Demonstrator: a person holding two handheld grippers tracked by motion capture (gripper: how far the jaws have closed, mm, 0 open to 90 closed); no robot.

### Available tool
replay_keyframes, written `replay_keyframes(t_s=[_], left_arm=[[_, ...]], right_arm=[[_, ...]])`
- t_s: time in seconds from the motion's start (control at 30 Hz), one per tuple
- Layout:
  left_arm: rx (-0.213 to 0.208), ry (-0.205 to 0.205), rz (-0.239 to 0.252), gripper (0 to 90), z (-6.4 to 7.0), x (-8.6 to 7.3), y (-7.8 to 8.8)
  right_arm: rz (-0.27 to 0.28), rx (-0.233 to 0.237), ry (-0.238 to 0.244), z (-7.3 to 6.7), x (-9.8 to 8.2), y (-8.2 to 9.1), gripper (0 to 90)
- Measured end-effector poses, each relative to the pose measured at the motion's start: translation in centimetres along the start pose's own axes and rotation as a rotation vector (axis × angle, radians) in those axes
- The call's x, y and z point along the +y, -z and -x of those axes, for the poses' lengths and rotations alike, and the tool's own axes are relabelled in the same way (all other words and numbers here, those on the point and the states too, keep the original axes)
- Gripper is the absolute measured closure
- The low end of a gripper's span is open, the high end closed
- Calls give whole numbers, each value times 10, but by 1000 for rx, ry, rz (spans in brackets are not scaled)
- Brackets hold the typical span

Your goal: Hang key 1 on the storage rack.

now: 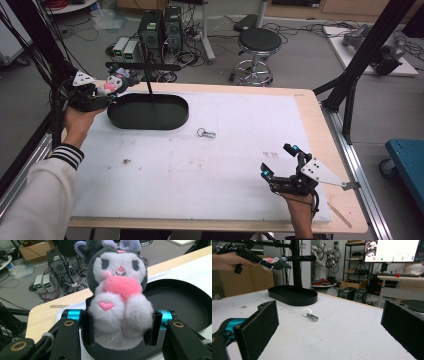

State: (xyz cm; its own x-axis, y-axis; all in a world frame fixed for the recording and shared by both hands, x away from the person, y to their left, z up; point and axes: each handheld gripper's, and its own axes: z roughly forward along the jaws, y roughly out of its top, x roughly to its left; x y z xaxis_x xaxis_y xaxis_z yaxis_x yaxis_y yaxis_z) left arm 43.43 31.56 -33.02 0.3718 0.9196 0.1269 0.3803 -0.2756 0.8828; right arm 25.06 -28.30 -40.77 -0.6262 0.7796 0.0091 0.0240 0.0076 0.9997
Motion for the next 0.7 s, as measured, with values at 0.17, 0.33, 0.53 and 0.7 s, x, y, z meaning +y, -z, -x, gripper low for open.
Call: replay_keyframes(t_s=[0.17, 0.33, 0.53, 0.7], left_arm=[[-59, 34, -9, 384, -5, -3, -3], [-105, 75, 31, 110, -10, -6, -2], [-134, 39, 86, 62, -10, -6, 9], [-186, 32, 140, 38, -8, -8, 19]], right_arm=[[-5, 0, -2, 0, 0, 0, 7], [-8, 3, -4, -1, -1, -1, 6], [-8, 5, -2, 0, -1, -1, 7], [-8, 5, -10, 0, -1, -2, 7]])
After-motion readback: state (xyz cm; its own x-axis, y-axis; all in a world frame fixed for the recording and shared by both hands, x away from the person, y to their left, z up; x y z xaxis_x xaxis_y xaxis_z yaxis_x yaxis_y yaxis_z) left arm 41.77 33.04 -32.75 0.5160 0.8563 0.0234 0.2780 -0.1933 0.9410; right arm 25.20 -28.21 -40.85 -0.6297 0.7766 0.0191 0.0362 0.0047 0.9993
